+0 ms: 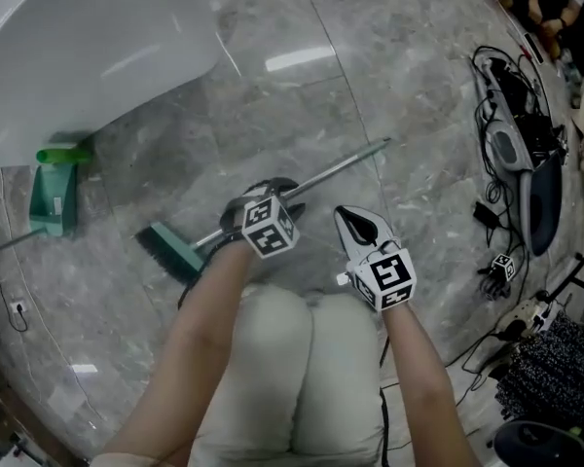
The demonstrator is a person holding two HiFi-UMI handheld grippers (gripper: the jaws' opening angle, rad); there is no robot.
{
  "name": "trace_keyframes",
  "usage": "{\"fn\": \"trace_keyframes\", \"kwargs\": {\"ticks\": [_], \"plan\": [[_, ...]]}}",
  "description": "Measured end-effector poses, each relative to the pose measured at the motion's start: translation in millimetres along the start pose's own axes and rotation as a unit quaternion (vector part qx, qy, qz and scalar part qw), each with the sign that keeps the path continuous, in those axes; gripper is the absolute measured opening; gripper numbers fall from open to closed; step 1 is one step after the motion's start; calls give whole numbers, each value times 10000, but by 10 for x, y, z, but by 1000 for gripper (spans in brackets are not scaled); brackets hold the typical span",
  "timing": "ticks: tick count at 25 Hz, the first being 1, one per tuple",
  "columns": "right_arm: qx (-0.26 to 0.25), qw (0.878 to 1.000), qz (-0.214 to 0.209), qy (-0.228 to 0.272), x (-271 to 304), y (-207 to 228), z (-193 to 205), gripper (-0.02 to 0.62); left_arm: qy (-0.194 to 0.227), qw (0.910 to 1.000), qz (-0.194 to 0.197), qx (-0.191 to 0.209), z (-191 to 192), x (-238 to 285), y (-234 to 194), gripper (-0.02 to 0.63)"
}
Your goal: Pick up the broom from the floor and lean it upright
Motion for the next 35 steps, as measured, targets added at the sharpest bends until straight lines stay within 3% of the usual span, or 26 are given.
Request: {"fn": "trace_keyframes", "kwargs": {"ticks": [4,10,15,19,21,30,35], "plan": [[-162,9994,-110,-301,377,107,217,2,-508,9984,108,204,86,494,-83,107],[-177,9991,-125,-353,603,198,297,2,-1120,9930,212,305,165,930,-128,104],[-474,9975,-258,-450,645,164,317,2,-1263,9910,305,315,144,1030,-149,120],[-490,9975,-226,-455,603,198,306,2,-934,9928,387,-640,161,972,-230,84],[-518,9975,-205,-430,564,215,255,2,-743,9930,263,-881,155,871,-303,80],[-468,9985,-284,-96,185,11,-389,2,314,9953,-138,-906,-22,-217,-341,79],[-822,9945,-547,361,35,-219,-951,2,897,9886,-705,-983,6,-968,-455,78]]}}
Point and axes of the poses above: the fingertips, and each gripper's own axes: x forward along the fingers, y to its right, z out of its underside, the point moved 4 cm from there along -x, backward along the fingers, and after that the axes turned 10 degrees about -y, right-handed, at the moved point
